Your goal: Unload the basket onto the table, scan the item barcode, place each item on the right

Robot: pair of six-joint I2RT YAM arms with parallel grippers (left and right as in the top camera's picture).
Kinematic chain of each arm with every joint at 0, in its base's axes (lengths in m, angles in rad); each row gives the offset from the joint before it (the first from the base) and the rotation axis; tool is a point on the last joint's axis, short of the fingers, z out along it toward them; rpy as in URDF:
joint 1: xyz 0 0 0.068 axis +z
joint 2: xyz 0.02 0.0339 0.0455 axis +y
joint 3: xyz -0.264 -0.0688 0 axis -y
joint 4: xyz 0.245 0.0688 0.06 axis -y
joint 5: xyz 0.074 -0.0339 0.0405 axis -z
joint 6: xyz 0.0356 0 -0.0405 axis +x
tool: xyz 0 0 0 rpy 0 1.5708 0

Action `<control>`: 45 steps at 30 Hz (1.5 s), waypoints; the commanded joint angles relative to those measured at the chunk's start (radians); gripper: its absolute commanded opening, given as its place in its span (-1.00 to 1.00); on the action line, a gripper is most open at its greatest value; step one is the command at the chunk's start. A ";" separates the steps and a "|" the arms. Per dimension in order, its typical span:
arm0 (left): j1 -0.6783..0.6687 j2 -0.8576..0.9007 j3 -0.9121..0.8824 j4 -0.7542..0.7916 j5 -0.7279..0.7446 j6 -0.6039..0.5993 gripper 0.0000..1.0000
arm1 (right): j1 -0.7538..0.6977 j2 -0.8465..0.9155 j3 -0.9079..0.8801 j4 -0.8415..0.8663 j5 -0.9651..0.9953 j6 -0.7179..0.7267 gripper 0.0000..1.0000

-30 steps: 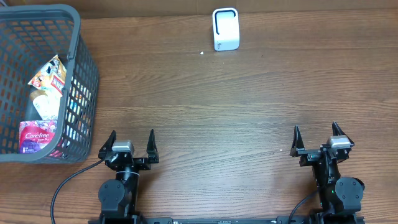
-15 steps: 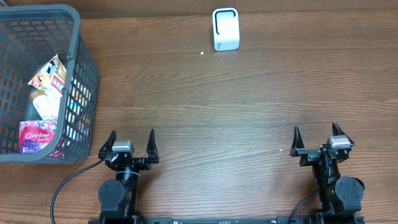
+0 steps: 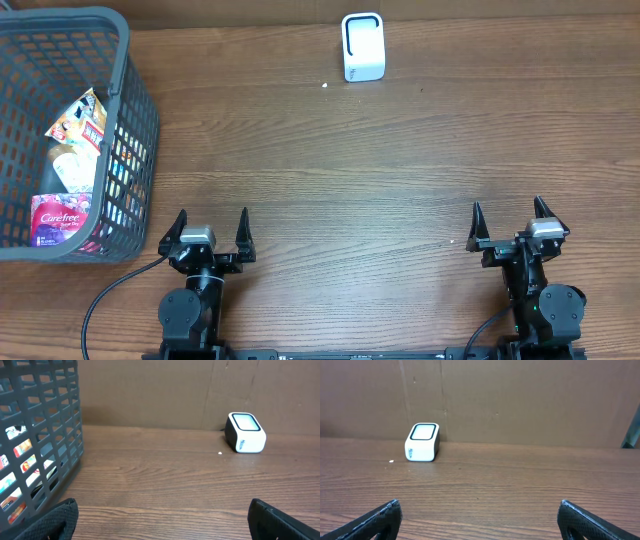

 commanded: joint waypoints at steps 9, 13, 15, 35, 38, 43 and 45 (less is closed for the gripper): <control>0.000 -0.008 -0.004 0.002 0.030 -0.030 0.99 | -0.002 -0.008 -0.010 0.005 0.010 -0.001 1.00; 0.000 -0.008 -0.004 0.002 0.047 -0.076 0.99 | -0.002 -0.008 -0.010 0.005 0.010 -0.001 1.00; 0.000 -0.008 -0.004 0.002 0.047 -0.121 0.99 | -0.002 -0.008 -0.010 0.005 0.010 -0.001 1.00; 0.000 -0.008 -0.004 0.172 0.179 -0.161 1.00 | -0.002 -0.008 -0.010 0.005 0.010 -0.001 1.00; 0.000 -0.008 0.002 0.219 0.178 -0.161 0.99 | -0.002 -0.008 -0.010 0.005 0.010 -0.001 1.00; 0.000 -0.008 0.053 0.221 0.178 -0.071 1.00 | -0.002 -0.008 -0.010 0.005 0.010 -0.001 1.00; 0.000 -0.008 0.078 0.216 0.177 -0.022 1.00 | -0.002 -0.008 -0.010 0.005 0.010 -0.001 1.00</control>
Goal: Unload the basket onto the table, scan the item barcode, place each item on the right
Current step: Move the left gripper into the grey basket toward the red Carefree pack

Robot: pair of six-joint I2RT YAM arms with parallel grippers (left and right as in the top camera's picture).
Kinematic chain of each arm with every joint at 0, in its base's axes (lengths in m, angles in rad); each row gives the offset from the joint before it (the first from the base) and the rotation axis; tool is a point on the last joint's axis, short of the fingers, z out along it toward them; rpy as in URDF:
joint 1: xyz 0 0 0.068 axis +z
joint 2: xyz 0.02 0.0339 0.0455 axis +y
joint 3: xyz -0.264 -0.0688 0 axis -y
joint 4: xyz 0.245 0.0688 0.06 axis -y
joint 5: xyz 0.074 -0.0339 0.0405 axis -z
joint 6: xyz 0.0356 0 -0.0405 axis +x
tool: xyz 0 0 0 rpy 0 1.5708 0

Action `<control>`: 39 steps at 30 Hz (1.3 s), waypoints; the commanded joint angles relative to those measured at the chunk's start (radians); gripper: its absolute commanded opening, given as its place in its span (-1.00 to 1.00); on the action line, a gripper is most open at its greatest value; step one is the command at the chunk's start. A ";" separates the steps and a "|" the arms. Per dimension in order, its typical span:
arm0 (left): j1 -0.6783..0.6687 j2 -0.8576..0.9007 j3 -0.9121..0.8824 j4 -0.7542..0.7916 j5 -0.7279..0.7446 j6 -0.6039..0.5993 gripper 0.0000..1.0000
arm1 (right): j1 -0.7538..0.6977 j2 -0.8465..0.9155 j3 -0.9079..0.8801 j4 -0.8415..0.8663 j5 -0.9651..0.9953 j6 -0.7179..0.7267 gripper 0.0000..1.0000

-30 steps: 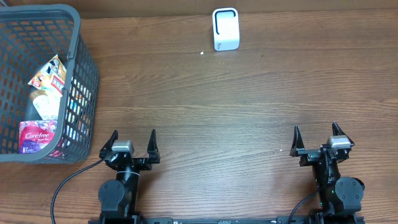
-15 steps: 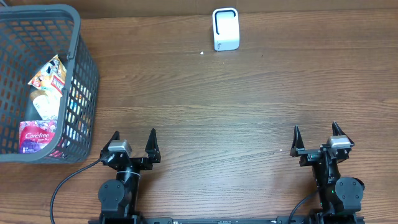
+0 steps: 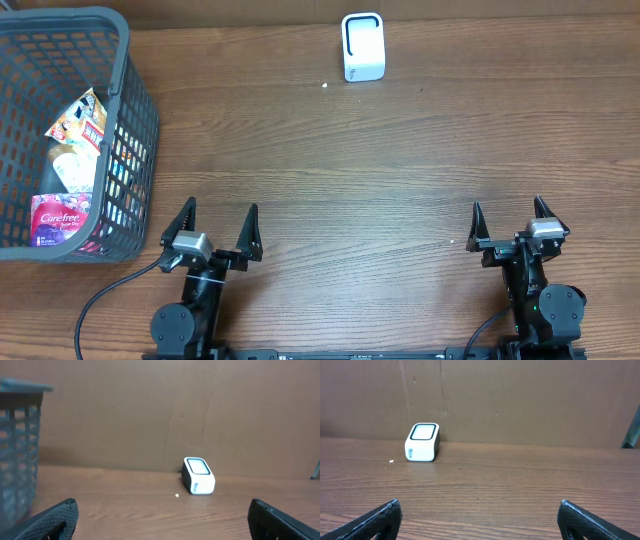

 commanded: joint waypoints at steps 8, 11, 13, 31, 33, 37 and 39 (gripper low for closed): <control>0.000 0.014 0.401 -0.242 -0.118 0.241 1.00 | -0.002 -0.008 -0.010 0.005 0.010 -0.001 1.00; 0.000 0.061 0.532 -0.327 -0.117 0.241 0.99 | -0.002 -0.008 -0.010 0.005 0.010 -0.001 1.00; 0.000 0.116 0.643 -0.409 -0.127 0.241 1.00 | -0.002 -0.008 -0.010 0.006 0.010 -0.001 1.00; 0.080 1.089 1.823 -1.287 -0.293 0.166 1.00 | -0.002 -0.008 -0.010 0.005 0.010 -0.001 1.00; 0.153 1.209 1.997 -1.399 -0.264 0.163 1.00 | -0.002 -0.008 -0.010 0.005 0.010 -0.001 1.00; 0.354 1.455 2.319 -1.617 -0.081 0.171 1.00 | -0.002 -0.008 -0.010 0.006 0.010 -0.001 1.00; 0.462 1.569 2.424 -1.692 0.061 0.170 1.00 | -0.002 -0.008 -0.010 0.006 0.010 -0.001 1.00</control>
